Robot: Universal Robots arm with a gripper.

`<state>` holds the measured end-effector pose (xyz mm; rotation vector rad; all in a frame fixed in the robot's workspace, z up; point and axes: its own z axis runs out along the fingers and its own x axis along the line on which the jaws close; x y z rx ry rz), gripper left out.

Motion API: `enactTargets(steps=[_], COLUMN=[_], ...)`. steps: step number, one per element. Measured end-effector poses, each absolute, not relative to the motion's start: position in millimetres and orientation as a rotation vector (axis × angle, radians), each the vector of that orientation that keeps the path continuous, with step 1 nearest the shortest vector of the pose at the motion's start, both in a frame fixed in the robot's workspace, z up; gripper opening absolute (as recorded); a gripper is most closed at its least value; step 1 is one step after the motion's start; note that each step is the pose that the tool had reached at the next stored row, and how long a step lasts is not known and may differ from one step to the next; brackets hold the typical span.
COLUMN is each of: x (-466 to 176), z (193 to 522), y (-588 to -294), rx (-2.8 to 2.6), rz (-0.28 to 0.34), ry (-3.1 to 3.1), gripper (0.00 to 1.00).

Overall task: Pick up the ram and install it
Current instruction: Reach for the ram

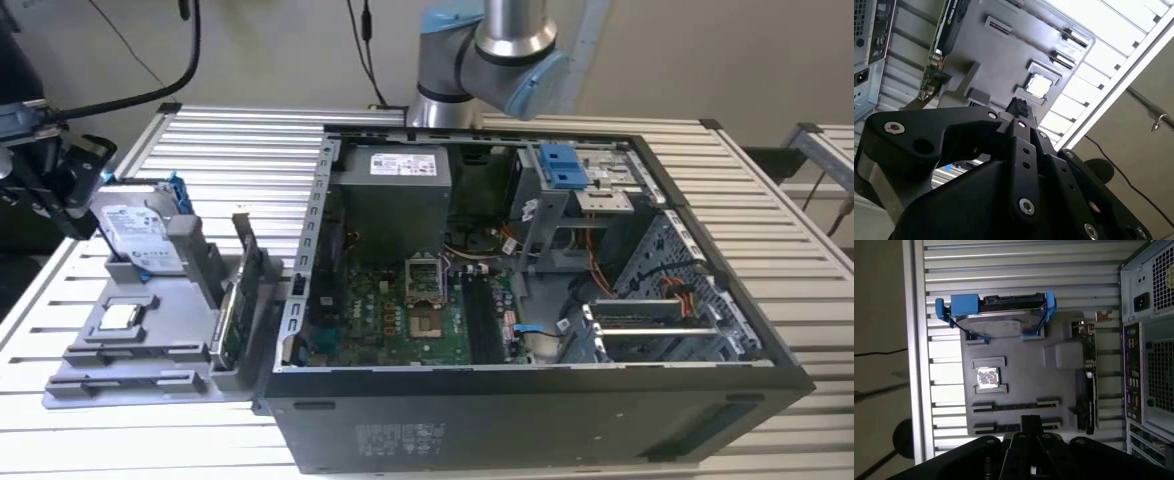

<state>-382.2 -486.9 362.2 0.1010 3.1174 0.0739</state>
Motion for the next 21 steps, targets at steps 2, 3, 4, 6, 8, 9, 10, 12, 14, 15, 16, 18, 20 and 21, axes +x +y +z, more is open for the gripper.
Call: enactTargets(steps=[2, 3, 4, 6, 8, 9, 10, 12, 14, 15, 16, 18, 20, 21], x=[-382, -382, -382, -382, -382, -382, -382, -382, -382, -382, -381, -380, -378, -377], z=[361, 361, 360, 359, 358, 358, 357, 356, 355, 354, 354, 353, 352, 352], y=[-490, -491, -493, -496, -500, -502, -504, -506, -507, -508, -509, -510, -512, -513], rx=[0.099, 0.098, 0.098, 0.096, 0.094, 0.093, 0.092, 0.090, 0.087, 0.085, 0.082, 0.077, 0.072, 0.070], rz=[0.074, 0.074, 0.074, 0.074, 0.074, 0.074, 0.074, 0.074, 0.074, 0.074, 0.074, 0.074, 0.074, 0.074], ry=[3.117, 3.117, 3.118, 3.118, 3.118, 3.118, 3.118, 3.118, 3.118, 3.118, 3.118, 3.118, 3.119, 3.119], gripper=[0.11, 0.11, 0.11, 0.11, 0.11, 0.11, 0.11, 0.11, 0.11, 0.11, 0.11, 0.11, 0.11, 0.11])
